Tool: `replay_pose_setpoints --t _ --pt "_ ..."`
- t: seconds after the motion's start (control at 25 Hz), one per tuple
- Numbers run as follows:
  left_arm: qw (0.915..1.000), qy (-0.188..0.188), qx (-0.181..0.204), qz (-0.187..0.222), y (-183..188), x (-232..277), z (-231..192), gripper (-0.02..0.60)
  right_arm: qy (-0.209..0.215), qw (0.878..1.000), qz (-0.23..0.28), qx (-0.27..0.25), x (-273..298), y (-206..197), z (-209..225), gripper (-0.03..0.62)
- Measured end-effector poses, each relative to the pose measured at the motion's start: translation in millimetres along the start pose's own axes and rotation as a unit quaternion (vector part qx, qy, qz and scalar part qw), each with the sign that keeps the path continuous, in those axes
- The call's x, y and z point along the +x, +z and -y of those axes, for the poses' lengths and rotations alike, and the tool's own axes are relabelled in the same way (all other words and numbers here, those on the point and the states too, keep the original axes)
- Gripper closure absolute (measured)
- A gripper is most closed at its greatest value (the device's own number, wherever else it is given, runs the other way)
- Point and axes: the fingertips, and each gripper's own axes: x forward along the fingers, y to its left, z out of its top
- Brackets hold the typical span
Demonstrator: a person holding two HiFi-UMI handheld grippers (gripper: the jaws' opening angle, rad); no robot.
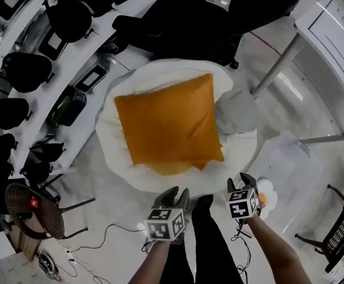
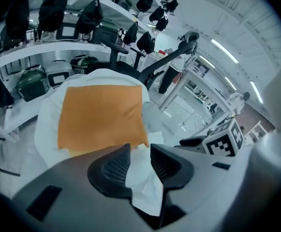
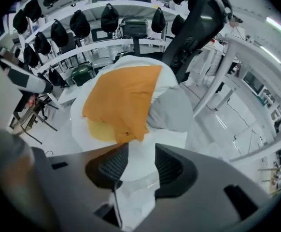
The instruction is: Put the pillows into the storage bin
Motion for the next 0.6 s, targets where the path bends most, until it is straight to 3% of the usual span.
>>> replay_pose_setpoints --t 0.28,0.6 --pt "0.9969 0.045 -0.065 0.006 -26.5 -0.8 -58.4 0.454 0.007 0.998 -0.031 -0.056 52.4 8.9 -21.4 0.421" --pt "0.9909 0.068 -0.116 0.007 -55.2 20.7 -98.6 0.454 0.008 0.995 -0.052 -0.089 112.7 12.4 -28.9 0.404"
